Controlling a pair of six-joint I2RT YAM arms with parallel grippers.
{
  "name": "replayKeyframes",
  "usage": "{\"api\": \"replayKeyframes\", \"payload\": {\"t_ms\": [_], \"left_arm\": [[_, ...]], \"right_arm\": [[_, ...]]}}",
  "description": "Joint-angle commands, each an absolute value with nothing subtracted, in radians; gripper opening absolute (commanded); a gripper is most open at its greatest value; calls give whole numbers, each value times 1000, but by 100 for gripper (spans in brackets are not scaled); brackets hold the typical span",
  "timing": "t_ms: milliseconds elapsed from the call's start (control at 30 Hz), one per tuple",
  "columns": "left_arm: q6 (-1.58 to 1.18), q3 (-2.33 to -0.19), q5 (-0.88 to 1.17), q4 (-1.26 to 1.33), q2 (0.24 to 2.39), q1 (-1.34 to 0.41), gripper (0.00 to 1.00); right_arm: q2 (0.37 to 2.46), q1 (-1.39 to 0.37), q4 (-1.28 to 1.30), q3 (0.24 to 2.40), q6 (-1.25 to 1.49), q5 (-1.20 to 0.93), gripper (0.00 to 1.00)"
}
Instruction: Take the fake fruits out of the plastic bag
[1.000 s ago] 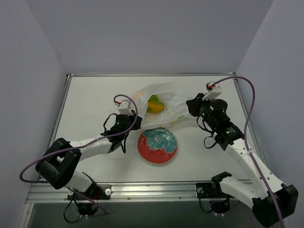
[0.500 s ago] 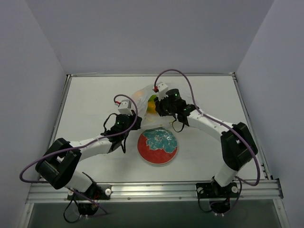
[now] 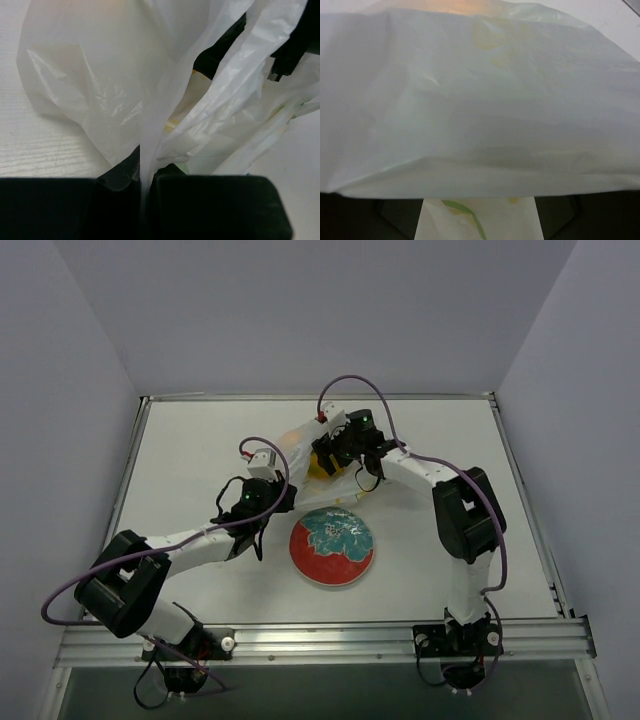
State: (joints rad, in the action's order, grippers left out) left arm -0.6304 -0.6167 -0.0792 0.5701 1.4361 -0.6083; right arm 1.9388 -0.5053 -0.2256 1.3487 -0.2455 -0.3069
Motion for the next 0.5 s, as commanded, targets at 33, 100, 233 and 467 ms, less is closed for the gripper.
{"api": "replayKeyframes", "payload": {"t_ms": [33, 100, 233, 467], "left_arm": [[-615, -684, -69, 595, 1410, -597, 2], [-620, -686, -61, 598, 1423, -591, 2], [-633, -686, -46, 604, 1443, -569, 2], [-637, -687, -35, 615, 1479, -552, 2]], "right_arm": [[2017, -482, -198, 1446, -304, -408, 74], [2051, -483, -173, 1472, -314, -420, 79], [2123, -482, -175, 1503, -324, -414, 89], [2171, -476, -179, 1509, -308, -469, 84]]}}
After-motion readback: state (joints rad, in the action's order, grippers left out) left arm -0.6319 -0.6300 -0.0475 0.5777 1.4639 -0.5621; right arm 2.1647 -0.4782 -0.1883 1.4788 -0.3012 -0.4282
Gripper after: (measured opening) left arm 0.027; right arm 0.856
